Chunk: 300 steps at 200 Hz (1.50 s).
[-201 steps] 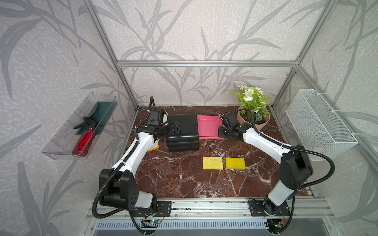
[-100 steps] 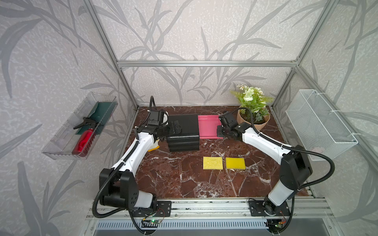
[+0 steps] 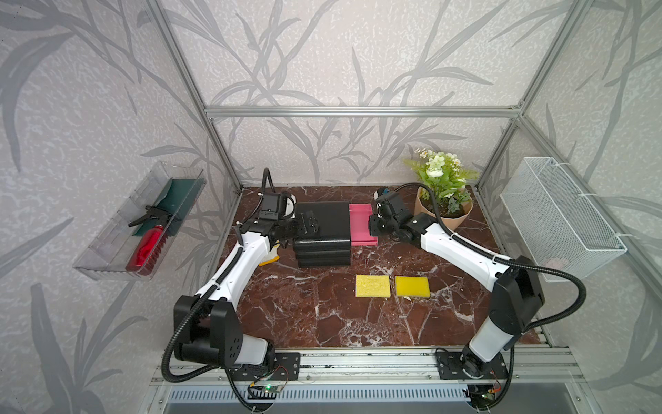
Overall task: Take the sponge out of the drawer
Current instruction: Close the drawer of the storage box.
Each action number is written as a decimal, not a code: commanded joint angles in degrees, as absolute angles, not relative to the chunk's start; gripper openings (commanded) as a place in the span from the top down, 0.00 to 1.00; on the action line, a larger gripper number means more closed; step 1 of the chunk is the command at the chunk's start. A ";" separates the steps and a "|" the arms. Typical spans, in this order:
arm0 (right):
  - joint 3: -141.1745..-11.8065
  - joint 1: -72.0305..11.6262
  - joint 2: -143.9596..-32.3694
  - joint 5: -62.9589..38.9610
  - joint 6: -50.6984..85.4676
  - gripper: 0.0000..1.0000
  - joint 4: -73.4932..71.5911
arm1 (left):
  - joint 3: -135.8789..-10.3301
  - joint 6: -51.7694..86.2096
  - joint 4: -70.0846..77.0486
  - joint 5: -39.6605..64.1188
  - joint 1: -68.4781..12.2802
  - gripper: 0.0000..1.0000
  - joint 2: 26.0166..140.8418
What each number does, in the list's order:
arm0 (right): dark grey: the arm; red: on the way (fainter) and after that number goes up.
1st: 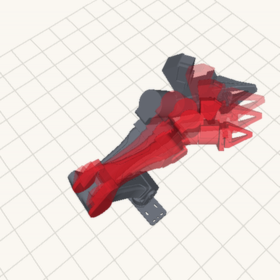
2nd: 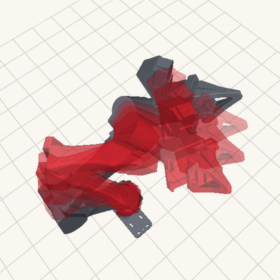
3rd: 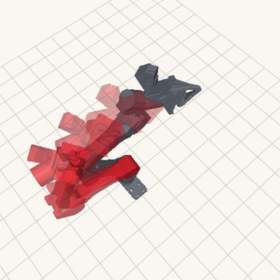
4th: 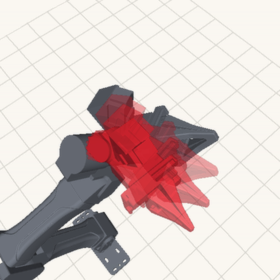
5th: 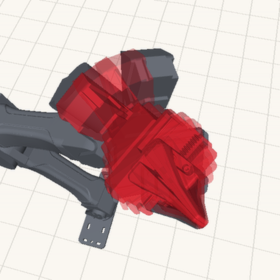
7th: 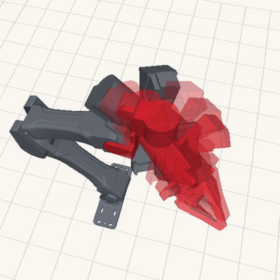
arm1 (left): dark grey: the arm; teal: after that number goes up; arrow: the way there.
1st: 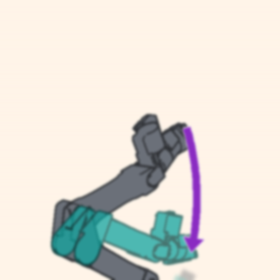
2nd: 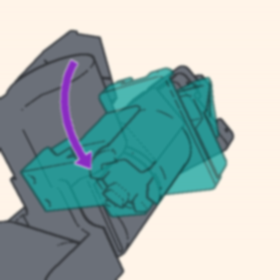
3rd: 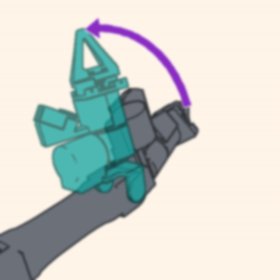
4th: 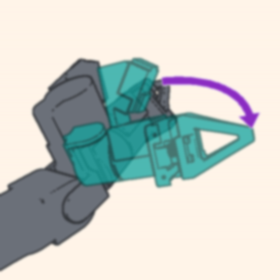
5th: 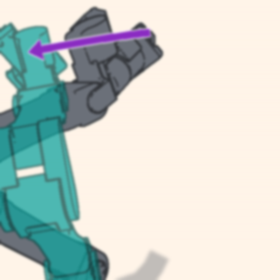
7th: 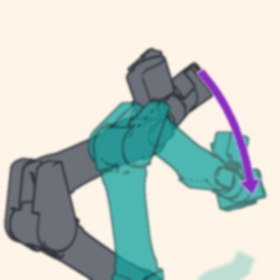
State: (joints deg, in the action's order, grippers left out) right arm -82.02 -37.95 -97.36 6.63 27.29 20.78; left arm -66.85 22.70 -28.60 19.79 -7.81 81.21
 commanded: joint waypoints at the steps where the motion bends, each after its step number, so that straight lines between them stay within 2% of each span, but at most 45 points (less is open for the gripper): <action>1: -83.02 -38.41 -93.70 5.60 25.49 0.55 16.13 | -66.27 22.50 -27.91 21.24 -8.17 0.01 80.51; 22: -81.55 -38.37 -91.09 9.39 23.49 0.37 16.41 | -66.19 22.43 -28.03 21.18 -8.19 0.01 80.25; 59: -78.38 -37.75 -86.06 16.54 19.16 0.15 18.87 | -66.27 22.32 -28.19 20.79 -8.19 0.01 79.72; 101: -72.69 -34.10 -81.45 17.36 17.82 0.02 22.70 | -66.36 22.24 -28.34 20.74 -8.23 0.01 79.69; 169: -66.32 -32.12 -83.60 10.14 18.81 0.01 24.84 | -66.36 22.41 -28.21 21.06 -8.17 0.01 80.15; 276: -69.15 -32.54 -92.55 -4.08 19.68 0.01 19.76 | -66.17 22.84 -27.59 22.71 -8.18 0.01 80.25; 300: -70.98 -34.14 -93.99 -4.36 19.25 0.03 18.89 | -66.27 22.78 -27.55 23.07 -8.24 0.01 80.51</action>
